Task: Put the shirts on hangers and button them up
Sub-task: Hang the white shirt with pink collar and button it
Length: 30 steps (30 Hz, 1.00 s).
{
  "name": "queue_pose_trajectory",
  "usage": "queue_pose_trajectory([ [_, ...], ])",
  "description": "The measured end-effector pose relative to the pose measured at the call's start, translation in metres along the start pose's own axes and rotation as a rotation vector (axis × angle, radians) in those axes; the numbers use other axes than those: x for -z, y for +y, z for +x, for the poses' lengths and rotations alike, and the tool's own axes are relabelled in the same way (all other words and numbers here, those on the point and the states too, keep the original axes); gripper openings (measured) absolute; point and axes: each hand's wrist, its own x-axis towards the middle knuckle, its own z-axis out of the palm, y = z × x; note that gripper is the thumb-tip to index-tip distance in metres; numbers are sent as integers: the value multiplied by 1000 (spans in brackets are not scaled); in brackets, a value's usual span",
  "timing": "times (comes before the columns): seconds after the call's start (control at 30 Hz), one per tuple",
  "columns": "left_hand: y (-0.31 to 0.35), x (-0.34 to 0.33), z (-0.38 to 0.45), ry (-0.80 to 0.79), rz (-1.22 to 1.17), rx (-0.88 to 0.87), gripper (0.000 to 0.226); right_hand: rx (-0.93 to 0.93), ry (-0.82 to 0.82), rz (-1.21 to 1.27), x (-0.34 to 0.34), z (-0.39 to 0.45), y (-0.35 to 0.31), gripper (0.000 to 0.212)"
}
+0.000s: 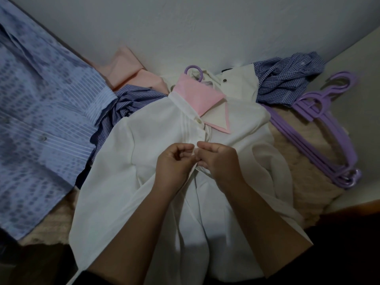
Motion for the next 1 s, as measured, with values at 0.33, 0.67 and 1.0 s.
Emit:
queue_pose_trajectory([
  [0.33, 5, -2, 12, -79, -47, 13, 23, 17, 67, 37, -3, 16, -2, 26],
  [0.67, 23, 3, 28, -153, -361, 300, 14, -19, -104, 128, 9, 27, -12, 17],
  [1.0, 17, 20, -2, -80, 435, -34, 21, 155, -123, -419, 32, 20, -9, 41],
])
